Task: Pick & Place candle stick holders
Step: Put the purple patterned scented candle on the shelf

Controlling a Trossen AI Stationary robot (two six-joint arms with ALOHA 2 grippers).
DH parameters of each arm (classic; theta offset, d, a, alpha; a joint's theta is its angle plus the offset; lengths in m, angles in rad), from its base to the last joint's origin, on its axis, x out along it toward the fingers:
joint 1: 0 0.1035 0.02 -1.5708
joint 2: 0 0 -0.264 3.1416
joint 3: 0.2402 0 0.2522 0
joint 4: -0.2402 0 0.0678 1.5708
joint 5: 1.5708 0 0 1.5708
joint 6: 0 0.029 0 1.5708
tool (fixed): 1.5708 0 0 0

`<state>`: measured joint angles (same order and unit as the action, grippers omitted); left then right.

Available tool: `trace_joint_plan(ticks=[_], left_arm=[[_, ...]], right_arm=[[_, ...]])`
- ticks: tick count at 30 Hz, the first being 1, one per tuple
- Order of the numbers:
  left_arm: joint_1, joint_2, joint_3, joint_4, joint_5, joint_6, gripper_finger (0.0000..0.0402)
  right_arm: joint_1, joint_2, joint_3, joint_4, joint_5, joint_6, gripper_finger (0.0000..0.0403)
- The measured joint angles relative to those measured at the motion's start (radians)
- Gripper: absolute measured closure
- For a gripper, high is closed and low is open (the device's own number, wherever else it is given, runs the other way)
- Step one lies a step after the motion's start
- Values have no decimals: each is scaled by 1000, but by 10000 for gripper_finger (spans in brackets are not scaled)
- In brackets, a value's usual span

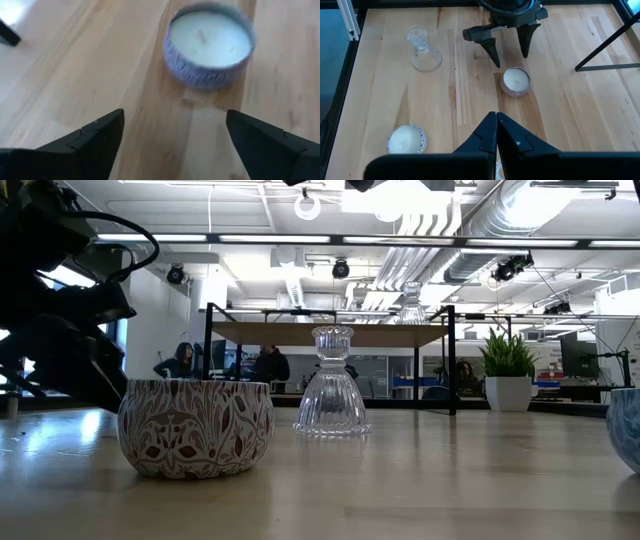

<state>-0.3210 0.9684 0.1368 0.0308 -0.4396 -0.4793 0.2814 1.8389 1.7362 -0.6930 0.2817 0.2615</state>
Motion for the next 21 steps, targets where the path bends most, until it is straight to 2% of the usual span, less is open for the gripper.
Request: trace_joint_plan(ticks=[6, 12, 17, 21], left_arm=[[0, -8, 1, 91, 40, 2, 53], [0, -33, 1, 90, 36, 27, 53], [0, -45, 9, 107, 1, 49, 53], [0, -44, 49, 108, -21, 124, 53]], right_arm=[[1, 0, 0, -7, -1, 0, 401], [3, 0, 0, -15, -3, 0, 402], [8, 0, 0, -27, 0, 7, 401], [10, 0, 0, -26, 0, 4, 402]])
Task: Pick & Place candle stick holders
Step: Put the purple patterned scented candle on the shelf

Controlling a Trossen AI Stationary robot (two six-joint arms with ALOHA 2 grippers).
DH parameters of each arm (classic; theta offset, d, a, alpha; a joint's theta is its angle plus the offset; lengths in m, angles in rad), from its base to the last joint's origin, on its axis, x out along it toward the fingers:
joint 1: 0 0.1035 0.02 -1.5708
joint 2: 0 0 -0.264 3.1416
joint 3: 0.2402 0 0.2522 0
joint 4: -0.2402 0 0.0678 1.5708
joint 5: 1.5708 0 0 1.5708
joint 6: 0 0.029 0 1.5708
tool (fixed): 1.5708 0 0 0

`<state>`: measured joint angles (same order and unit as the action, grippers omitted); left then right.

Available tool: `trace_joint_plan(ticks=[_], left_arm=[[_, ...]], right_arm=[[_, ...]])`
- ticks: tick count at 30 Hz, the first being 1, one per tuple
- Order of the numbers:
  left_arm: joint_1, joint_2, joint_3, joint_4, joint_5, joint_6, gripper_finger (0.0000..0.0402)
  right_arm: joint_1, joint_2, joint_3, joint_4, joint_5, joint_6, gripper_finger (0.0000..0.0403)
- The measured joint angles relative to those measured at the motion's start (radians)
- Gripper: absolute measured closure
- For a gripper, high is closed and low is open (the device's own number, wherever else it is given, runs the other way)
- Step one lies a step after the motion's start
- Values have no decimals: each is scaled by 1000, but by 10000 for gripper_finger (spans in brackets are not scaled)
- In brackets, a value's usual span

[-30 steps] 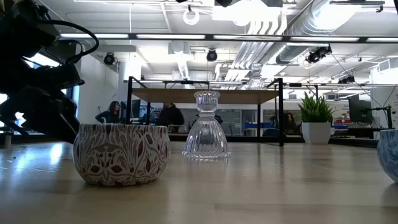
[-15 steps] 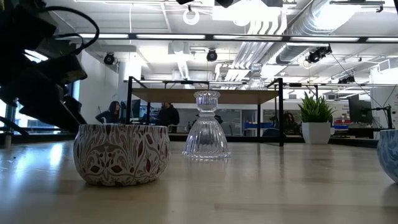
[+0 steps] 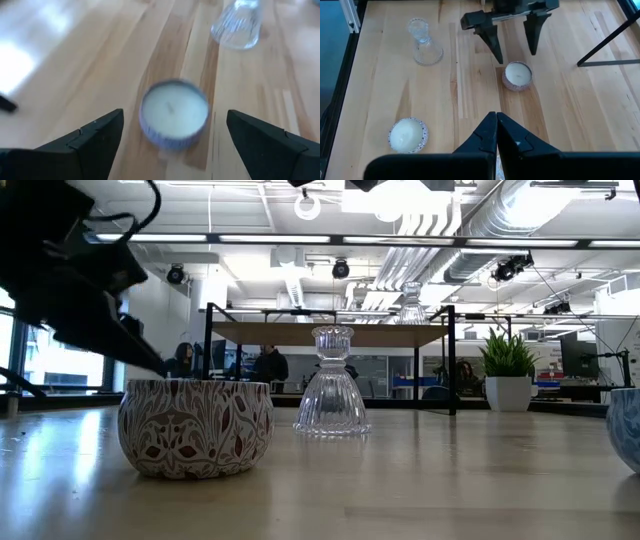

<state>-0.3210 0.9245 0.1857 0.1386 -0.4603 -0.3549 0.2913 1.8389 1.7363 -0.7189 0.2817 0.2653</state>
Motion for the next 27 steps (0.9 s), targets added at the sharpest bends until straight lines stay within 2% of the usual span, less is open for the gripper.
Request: trace_joint_plan(ticks=[8, 20, 22, 27], left_arm=[[1, 0, 102, -50, -15, 193, 53], [5, 1, 368, -478, -12, 165, 53], [34, 0, 389, -514, 23, 164, 53], [174, 13, 391, -543, 192, 166, 53]], right_arm=[[0, 0, 0, 0, 0, -1, 402], [0, 0, 0, 0, -9, -1, 401], [0, 0, 0, -1, -33, 3, 401], [11, 0, 0, -1, -55, -7, 402]])
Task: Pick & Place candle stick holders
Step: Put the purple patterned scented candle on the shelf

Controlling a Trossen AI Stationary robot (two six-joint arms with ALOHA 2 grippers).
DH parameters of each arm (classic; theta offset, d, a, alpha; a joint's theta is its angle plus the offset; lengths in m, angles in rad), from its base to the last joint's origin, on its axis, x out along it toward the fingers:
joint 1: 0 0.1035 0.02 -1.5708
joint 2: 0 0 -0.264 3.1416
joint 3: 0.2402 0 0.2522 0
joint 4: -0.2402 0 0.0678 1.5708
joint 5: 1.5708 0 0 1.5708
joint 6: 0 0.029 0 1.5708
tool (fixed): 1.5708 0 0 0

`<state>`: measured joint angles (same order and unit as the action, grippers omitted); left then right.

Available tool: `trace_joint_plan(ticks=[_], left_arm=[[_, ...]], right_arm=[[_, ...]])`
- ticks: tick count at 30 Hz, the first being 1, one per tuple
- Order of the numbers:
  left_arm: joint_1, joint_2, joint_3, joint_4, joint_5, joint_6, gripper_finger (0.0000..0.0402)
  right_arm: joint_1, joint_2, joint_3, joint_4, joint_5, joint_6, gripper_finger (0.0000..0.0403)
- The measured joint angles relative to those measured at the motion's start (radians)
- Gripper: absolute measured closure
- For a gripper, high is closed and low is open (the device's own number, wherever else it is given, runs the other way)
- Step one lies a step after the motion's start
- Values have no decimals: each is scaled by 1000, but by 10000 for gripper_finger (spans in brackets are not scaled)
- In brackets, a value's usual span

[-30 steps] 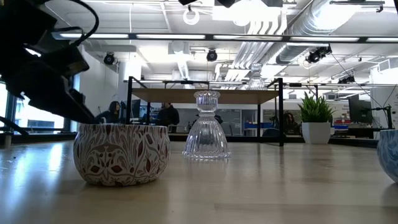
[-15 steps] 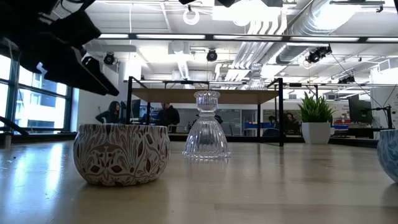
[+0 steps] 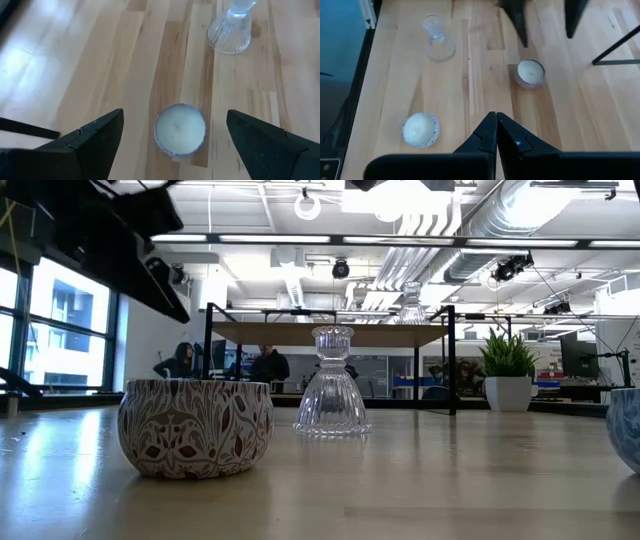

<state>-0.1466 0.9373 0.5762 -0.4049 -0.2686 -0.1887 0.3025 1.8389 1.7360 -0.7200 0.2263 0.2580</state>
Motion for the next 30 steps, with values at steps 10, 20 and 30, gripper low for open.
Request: trace_joint_plan(ticks=[10, 20, 30], left_arm=[[167, 132, 0, 54, 215, 28, 53], [173, 278, 6, 110, 276, 34, 53], [173, 291, 27, 91, 280, 28, 53]], right_arm=[[45, -18, 0, 0, 76, -30, 401], [49, -19, 0, -2, 82, -57, 401], [49, -19, 0, -9, 82, -57, 402]])
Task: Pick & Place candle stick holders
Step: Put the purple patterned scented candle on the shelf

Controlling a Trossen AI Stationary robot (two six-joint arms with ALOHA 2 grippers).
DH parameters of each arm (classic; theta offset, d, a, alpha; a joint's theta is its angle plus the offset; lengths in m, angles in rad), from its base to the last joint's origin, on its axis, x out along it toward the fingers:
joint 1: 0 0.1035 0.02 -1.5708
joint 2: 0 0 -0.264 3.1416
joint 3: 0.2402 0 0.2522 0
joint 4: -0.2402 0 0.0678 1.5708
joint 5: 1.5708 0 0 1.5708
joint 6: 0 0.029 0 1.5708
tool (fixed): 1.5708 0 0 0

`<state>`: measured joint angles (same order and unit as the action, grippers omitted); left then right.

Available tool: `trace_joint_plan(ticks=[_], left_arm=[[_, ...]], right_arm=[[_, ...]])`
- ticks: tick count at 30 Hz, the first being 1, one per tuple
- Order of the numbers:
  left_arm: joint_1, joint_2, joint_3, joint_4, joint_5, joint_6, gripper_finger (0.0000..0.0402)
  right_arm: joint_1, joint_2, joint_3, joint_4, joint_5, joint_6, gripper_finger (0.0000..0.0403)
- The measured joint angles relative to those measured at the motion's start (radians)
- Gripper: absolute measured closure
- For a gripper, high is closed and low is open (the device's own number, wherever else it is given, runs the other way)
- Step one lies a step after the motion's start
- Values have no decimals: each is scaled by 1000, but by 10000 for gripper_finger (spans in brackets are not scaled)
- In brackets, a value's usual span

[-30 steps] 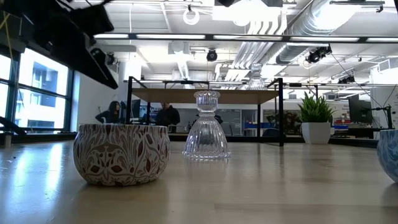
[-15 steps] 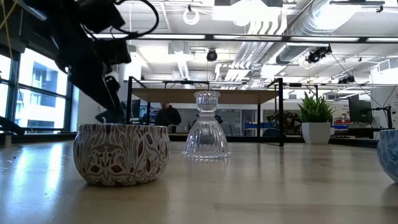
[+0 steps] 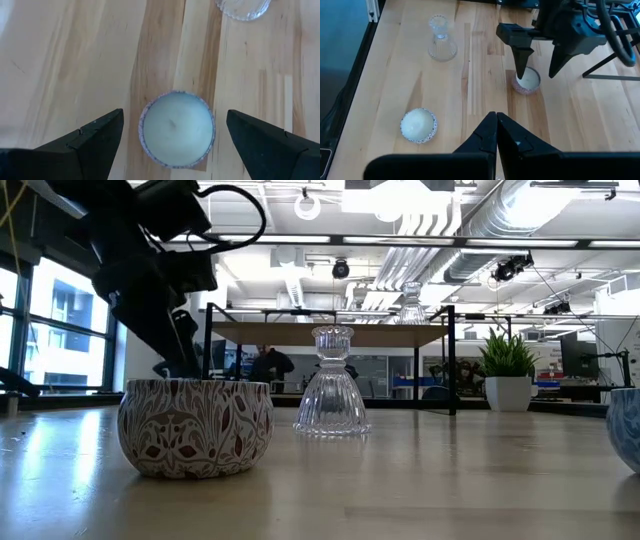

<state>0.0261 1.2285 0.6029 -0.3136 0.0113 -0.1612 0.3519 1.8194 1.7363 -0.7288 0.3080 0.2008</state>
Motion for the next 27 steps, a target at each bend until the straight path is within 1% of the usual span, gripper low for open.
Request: trace_joint_plan(ticks=[20, 23, 27], left_arm=[[0, 0, 0, 5, 0, 3, 53], [-6, 0, 0, 2, -45, 2, 53], [-40, 0, 1, -3, -160, 0, 53]], right_arm=[[3, 0, 0, -15, 0, 25, 402], [3, 0, 0, -15, 0, 26, 401], [3, 0, 0, -15, 0, 26, 402]])
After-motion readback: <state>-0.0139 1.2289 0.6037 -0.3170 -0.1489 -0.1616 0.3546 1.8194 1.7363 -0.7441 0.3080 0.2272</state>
